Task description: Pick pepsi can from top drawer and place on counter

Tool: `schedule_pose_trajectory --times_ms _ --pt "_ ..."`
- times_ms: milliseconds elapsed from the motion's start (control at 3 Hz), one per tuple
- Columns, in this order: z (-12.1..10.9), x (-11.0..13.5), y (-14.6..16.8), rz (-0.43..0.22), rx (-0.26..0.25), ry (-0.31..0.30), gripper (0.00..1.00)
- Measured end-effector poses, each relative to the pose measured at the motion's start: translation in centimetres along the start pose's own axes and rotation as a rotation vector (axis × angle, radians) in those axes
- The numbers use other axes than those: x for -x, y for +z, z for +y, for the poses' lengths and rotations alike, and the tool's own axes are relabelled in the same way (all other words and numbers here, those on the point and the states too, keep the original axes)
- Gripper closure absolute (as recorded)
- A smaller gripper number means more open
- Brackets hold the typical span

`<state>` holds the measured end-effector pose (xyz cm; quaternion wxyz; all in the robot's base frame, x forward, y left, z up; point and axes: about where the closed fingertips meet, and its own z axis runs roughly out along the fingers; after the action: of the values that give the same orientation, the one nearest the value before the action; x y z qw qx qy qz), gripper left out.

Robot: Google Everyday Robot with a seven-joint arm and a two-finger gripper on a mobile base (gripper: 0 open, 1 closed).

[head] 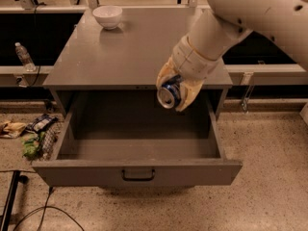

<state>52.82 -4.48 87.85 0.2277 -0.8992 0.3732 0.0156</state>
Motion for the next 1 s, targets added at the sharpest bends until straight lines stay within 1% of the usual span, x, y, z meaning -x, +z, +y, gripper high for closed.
schedule_pose_trajectory --times_ms 333,667,1000 --pt "-3.7 -1.2 -2.3 0.033 -0.072 -0.052 1.00" --pt "-3.8 -1.3 -2.3 0.033 -0.070 -0.055 1.00" --pt "-5.9 -2.2 -2.0 0.031 -0.042 -0.090 1.00"
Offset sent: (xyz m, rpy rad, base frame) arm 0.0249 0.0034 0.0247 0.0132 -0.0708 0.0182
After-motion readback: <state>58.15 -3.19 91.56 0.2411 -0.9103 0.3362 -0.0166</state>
